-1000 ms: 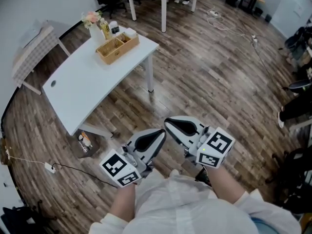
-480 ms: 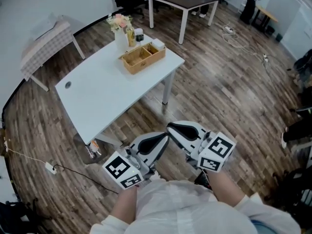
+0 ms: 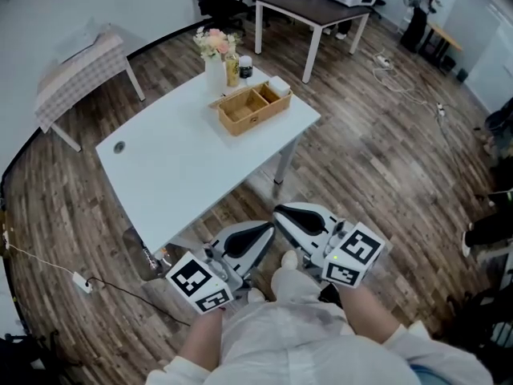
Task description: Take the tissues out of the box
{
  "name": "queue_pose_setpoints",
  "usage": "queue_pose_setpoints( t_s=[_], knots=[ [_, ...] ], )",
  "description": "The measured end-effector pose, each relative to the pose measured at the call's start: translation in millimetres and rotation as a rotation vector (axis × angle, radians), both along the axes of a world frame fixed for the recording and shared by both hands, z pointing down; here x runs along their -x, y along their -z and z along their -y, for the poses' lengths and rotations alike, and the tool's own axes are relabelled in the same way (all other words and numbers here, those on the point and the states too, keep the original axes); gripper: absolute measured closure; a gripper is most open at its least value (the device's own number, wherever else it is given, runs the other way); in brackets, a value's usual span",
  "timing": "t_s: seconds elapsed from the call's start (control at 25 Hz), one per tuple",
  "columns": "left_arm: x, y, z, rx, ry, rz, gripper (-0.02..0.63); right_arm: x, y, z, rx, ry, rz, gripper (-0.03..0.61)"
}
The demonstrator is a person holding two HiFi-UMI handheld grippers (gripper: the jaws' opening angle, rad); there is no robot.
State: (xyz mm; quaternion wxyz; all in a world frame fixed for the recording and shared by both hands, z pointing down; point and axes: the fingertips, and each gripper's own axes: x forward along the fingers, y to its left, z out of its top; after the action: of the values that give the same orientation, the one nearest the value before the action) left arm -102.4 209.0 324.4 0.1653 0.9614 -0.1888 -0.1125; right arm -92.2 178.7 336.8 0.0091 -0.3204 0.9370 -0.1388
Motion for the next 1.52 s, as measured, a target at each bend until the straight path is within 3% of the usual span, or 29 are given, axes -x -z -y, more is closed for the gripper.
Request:
queue_pose_setpoints(
  t_s=[0.28,0.44,0.72,1.2,1.52],
  knots=[
    [-12.7,-3.7,34.2,0.015,-0.017,0.005,0.613,-10.9,-3.0,36.1,0.019,0.012,0.024,0.543],
    [-20.2,-2.9,86.9,-0.017,0.003,0.017,0.612,-14.6,1.0,91.2,-0.001,0.062,0.066,0.543],
    [-59.0,-13.0,157.5,0.021,-0.022,0.010,0.612,-49.4,-8.9,164.1,0.070,0.114,0.151,0.543],
    [-117.5,-5.9,277.6,0.039,-0.027,0.042,0.612,-102.8,-1.1,287.5,0.068,0.140,0.116,0.543],
    [-142.9,-0.5,332.5,0.028,-0.005,0.051,0.612,-126.1,5.4,342.3,0.056,0.172,0.105,0.543]
  ],
)
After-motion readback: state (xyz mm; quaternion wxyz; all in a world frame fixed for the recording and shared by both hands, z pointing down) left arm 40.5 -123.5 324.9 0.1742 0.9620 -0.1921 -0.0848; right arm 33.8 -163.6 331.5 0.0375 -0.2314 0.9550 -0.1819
